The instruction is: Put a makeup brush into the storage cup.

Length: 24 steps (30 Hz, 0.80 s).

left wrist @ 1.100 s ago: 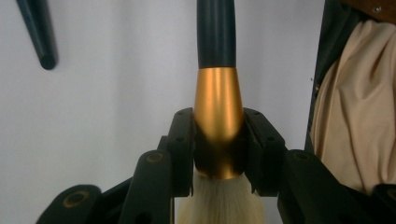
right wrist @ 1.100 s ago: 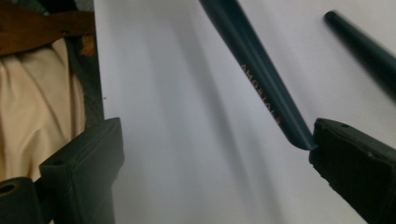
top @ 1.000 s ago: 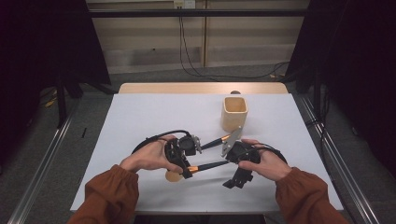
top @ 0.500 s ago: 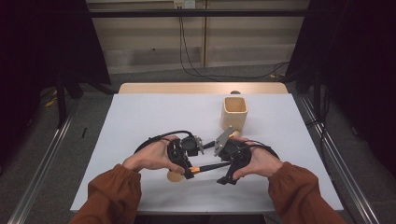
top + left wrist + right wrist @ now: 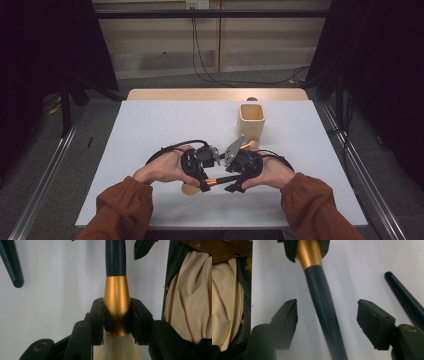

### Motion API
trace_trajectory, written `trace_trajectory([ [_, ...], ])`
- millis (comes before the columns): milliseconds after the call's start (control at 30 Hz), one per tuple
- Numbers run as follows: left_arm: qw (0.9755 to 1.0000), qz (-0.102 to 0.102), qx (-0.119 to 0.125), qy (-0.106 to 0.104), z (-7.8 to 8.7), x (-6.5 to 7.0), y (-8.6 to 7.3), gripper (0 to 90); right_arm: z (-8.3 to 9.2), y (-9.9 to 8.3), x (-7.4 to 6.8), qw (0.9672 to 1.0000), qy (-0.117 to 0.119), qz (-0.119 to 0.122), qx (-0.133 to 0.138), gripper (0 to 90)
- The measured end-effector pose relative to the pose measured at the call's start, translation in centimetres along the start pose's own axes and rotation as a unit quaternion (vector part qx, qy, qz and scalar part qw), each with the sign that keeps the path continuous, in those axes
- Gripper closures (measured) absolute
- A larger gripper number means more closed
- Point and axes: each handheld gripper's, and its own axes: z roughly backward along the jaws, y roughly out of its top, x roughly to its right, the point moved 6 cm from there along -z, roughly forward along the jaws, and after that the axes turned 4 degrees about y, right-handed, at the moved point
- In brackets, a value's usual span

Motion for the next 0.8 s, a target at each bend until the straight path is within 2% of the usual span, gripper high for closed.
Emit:
trace_trajectory([
  [33, 1.0000, 0.004, 0.004, 0.001, -0.04, 0.01, 0.04, 66.6, -0.04, 0.21, -0.21, 0.9998, 0.006, -0.014, 0.010, 38.5],
  [167, 1.0000, 0.007, 0.007, 0.001, -0.03, 0.00, 0.07, 66.6, -0.21, 0.51, -0.15, 0.9997, 0.017, -0.004, 0.017, 44.9],
  [233, 0.9999, 0.006, 0.008, 0.002, -0.02, -0.07, 0.04, 66.6, -0.20, 0.56, -0.19, 0.9997, 0.016, -0.011, 0.016, 47.4],
  [300, 1.0000, 0.004, 0.006, 0.001, 0.03, -0.08, 0.01, 66.6, -0.25, 0.63, -0.07, 0.9996, 0.017, -0.007, 0.022, 49.4],
  [333, 1.0000, -0.007, 0.000, 0.001, 0.15, -0.18, -0.04, 66.6, -0.27, 0.68, -0.03, 0.9995, 0.016, -0.005, 0.026, 50.6],
  [367, 1.0000, -0.002, 0.004, 0.001, 0.13, -0.10, 0.00, 66.6, -0.22, 0.74, -0.11, 0.9993, 0.020, -0.006, 0.032, 52.7],
  [400, 1.0000, -0.008, 0.001, -0.001, 0.17, -0.12, -0.02, 66.6, -0.20, 0.83, -0.09, 0.9989, 0.023, -0.002, 0.040, 53.9],
  [433, 0.9999, 0.004, 0.011, 0.002, 0.03, 0.05, 0.08, 66.6, -0.16, 0.84, -0.16, 0.9988, 0.026, -0.005, 0.042, 54.9],
  [533, 0.9999, 0.008, 0.014, 0.003, 0.00, 0.03, 0.09, 66.6, -0.30, 0.82, -0.15, 0.9986, 0.031, -0.002, 0.044, 56.2],
  [567, 1.0000, -0.006, 0.005, 0.002, 0.15, -0.17, -0.01, 66.5, -0.34, 0.83, -0.18, 0.9985, 0.031, -0.004, 0.045, 57.4],
  [667, 0.9999, -0.017, -0.002, 0.000, 0.19, -0.20, -0.06, 66.6, -0.38, 0.92, -0.21, 0.9980, 0.036, -0.002, 0.053, 59.7],
  [733, 0.9998, 0.013, 0.018, -0.002, -0.06, 0.21, 0.18, 66.6, -0.40, 0.92, -0.17, 0.9978, 0.037, -0.003, 0.056, 60.5],
  [767, 1.0000, -0.008, 0.004, -0.001, 0.11, -0.10, 0.04, 66.6, -0.45, 0.91, -0.13, 0.9975, 0.040, 0.001, 0.058, 61.8],
  [800, 1.0000, -0.009, 0.003, 0.000, 0.10, -0.13, 0.03, 66.6, -0.44, 0.97, -0.23, 0.9970, 0.044, 0.000, 0.064, 64.5],
])
